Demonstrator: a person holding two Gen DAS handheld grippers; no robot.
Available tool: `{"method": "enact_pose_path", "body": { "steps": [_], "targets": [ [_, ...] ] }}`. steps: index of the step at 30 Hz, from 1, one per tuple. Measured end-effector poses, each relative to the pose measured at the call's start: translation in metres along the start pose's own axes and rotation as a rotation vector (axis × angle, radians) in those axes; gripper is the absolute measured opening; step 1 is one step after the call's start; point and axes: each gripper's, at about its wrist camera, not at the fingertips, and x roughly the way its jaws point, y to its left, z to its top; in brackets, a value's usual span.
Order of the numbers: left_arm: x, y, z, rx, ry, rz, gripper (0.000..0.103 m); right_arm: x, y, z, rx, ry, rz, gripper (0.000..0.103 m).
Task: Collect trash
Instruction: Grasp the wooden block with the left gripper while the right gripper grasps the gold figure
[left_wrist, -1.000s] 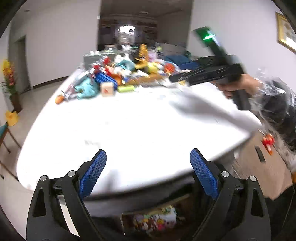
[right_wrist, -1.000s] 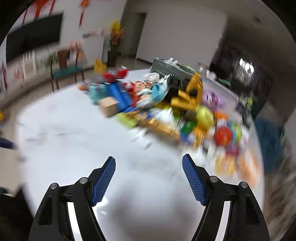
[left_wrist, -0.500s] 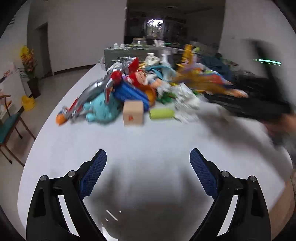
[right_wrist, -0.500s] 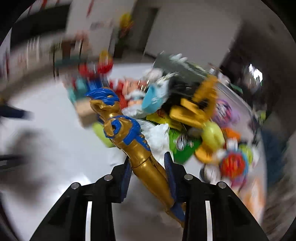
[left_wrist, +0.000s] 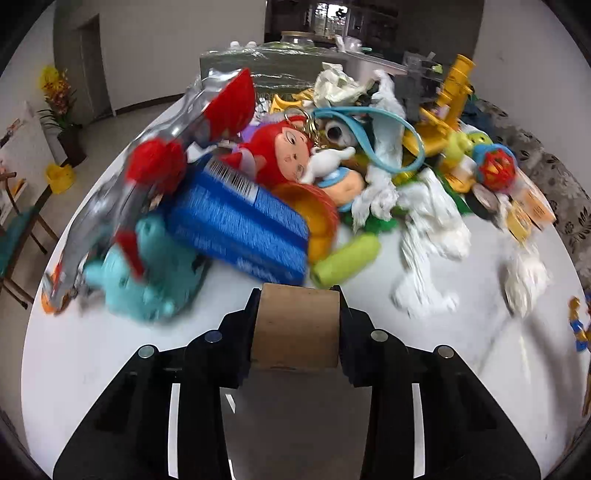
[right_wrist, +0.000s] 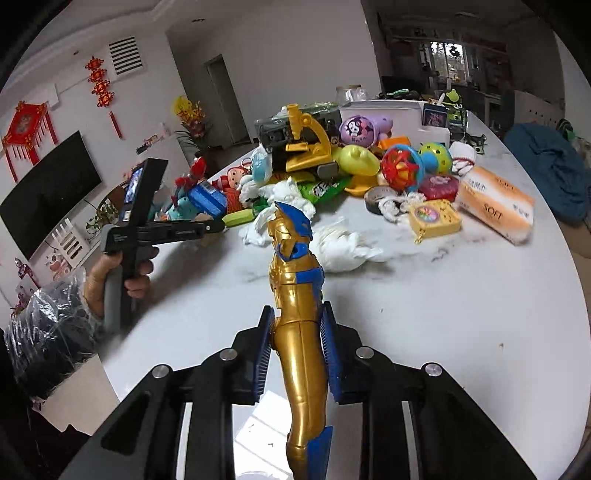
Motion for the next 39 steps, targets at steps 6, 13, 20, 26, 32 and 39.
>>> {"method": "enact_pose_path", "body": {
  "steps": [6, 13, 20, 26, 32, 39],
  "targets": [
    [-0.091, -0.01, -0.037, 0.029, -0.165, -0.052, 0.036, -0.01, 0.022, -0.005, 0.008, -0.04, 0.055, 0.025],
    [-0.18, -0.038, -0.105, 0.167, -0.234, -0.115, 0.036, -0.04, 0.071, -0.026, -0.015, -0.052, 0.137, 0.025],
    [-0.203, -0.05, -0.223, 0.363, -0.144, -0.155, 0.036, -0.054, 0.124, -0.094, -0.073, 0.102, 0.269, 0.025],
    [-0.144, -0.037, -0.294, 0.408, 0.08, -0.187, 0.058, 0.005, 0.149, -0.171, -0.133, 0.353, 0.304, 0.027],
    [-0.084, -0.019, -0.324, 0.364, 0.225, -0.117, 0.084, 0.086, 0.156, -0.22, -0.236, 0.536, 0.215, 0.047],
    [-0.146, -0.017, -0.274, 0.309, 0.047, -0.172, 0.084, -0.027, 0.132, -0.115, -0.208, 0.144, 0.202, 0.064]
  ]
}}
